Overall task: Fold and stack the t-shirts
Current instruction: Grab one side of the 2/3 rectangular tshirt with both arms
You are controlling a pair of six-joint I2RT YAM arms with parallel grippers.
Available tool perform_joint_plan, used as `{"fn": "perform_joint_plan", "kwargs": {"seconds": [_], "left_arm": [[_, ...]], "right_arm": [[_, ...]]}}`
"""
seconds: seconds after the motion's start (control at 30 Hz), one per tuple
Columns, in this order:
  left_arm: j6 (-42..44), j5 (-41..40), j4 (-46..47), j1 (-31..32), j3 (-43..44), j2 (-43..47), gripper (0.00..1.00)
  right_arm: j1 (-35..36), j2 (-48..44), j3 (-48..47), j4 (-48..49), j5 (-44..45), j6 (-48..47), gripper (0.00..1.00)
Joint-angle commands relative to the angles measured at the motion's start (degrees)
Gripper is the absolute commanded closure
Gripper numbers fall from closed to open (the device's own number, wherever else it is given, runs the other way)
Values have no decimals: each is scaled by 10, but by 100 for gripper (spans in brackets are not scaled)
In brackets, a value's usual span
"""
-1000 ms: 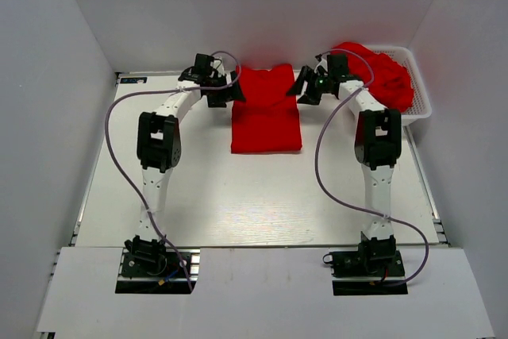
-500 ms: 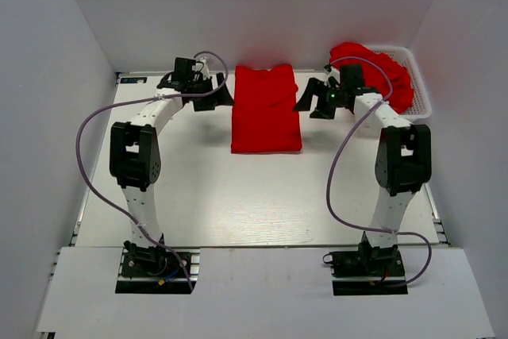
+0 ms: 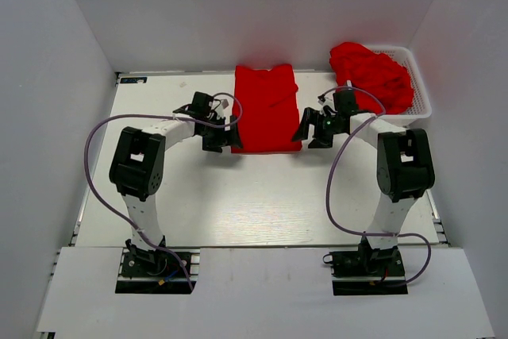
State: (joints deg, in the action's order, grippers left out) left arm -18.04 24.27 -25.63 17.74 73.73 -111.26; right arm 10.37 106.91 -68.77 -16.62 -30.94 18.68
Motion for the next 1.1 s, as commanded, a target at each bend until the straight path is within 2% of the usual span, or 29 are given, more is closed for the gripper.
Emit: {"fn": "perform_joint_plan", "kwargs": {"seconds": [0.0,0.2,0.37,0.43,0.47,0.53,0.57,0.6,0.63,0.7,0.73,0.77,0.8,0.97,1.07], "left_arm": [[5,-19,21,6,0,19,0],[-1,-24,15,18,-6,-1,4],[-1,-18,21,18,-12,-18,24],[-1,-11,28,23,-12,-23,37],[-1,-5,28,23,-12,-28,42],[-8,-5,28,23,-12,-28,57],[-15,-5,35,28,-17,-28,61],[-15,-5,35,28,-18,-28,64],[-15,-5,42,28,-18,-28,65],[-15,-5,47,28,-18,-28,76],[-15,0,53,28,-18,-28,87],[-15,0,53,28,-18,-34,95],[-15,0,53,28,-18,-34,100],[-20,17,65,34,-50,0,100],[-26,17,72,40,-104,73,100]], "right_arm": [[3,17,-6,32,-3,-2,10],[3,45,-2,41,-8,7,10],[5,59,-1,49,-19,17,11],[6,65,0,51,-19,21,16],[6,66,0,51,-24,22,19],[7,66,1,52,-25,22,33],[5,66,2,52,-25,23,42],[6,66,5,55,-26,26,52],[6,65,8,62,-30,29,73],[6,66,14,72,-33,36,82],[7,66,14,76,-38,35,94],[7,67,16,79,-40,39,98],[7,67,19,87,-40,41,100],[6,25,41,83,-33,30,100],[8,-44,81,61,-31,23,100]]}}
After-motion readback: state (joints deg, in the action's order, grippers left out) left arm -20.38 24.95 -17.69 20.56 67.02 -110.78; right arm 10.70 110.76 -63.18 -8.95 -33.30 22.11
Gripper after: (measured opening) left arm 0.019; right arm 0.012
